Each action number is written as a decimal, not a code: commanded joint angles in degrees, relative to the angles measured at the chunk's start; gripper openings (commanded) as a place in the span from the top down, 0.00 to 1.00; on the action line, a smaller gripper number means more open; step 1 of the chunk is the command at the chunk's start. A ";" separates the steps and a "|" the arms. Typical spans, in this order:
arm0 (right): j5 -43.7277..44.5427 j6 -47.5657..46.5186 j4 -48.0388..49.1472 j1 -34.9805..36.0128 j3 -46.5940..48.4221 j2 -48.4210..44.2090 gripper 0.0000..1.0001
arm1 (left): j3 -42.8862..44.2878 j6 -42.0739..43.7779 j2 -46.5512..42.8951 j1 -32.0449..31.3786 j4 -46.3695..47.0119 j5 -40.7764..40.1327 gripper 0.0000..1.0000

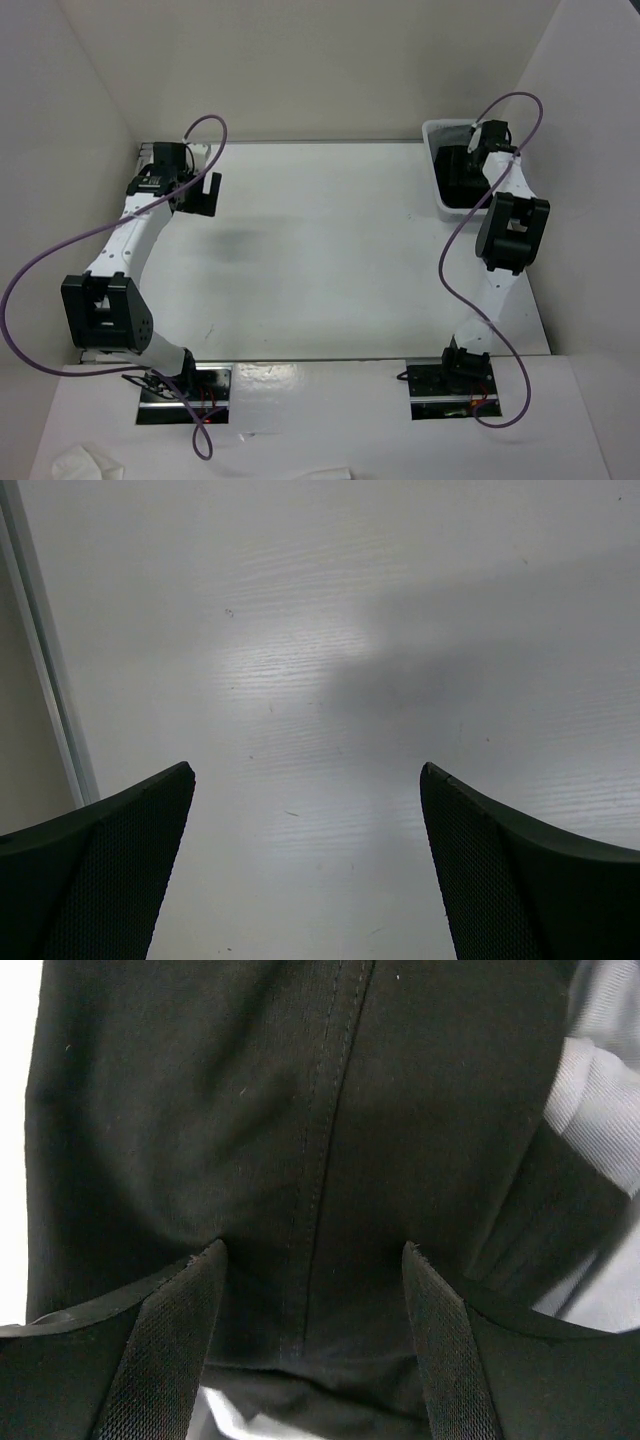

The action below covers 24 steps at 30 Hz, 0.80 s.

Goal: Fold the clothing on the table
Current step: Grab the skirt from the pile

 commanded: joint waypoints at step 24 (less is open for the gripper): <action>-3.89 -5.38 3.49 -0.44 -1.41 -7.19 1.00 | -1.34 2.67 -0.78 -1.97 0.67 0.09 0.04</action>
